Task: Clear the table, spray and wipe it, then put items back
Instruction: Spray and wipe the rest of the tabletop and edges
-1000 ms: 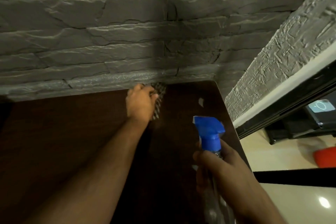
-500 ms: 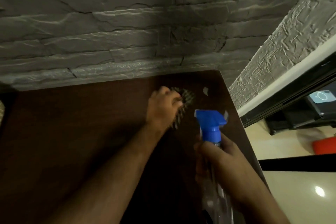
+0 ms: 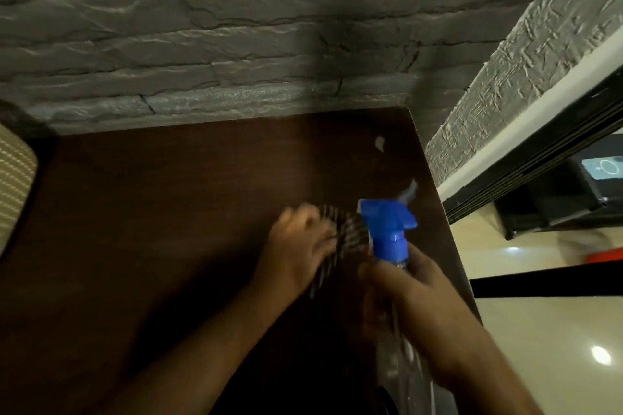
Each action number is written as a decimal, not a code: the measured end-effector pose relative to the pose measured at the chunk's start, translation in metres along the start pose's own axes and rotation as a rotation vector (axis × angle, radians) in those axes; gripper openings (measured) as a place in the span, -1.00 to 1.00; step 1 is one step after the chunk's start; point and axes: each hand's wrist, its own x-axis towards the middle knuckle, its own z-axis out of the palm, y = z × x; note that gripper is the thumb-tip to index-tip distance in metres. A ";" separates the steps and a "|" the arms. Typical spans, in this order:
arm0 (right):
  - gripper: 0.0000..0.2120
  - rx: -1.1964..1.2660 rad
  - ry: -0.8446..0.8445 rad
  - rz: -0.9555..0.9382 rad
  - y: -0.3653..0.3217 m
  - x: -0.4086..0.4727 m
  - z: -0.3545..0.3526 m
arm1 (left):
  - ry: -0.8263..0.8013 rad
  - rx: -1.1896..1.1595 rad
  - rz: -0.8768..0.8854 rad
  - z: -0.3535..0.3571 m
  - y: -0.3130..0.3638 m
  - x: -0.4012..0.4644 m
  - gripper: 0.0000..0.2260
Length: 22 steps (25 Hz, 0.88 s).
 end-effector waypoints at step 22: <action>-0.82 -0.075 -0.102 0.014 0.064 -0.078 -0.032 | 0.138 0.100 -0.208 0.019 0.039 -0.021 -0.83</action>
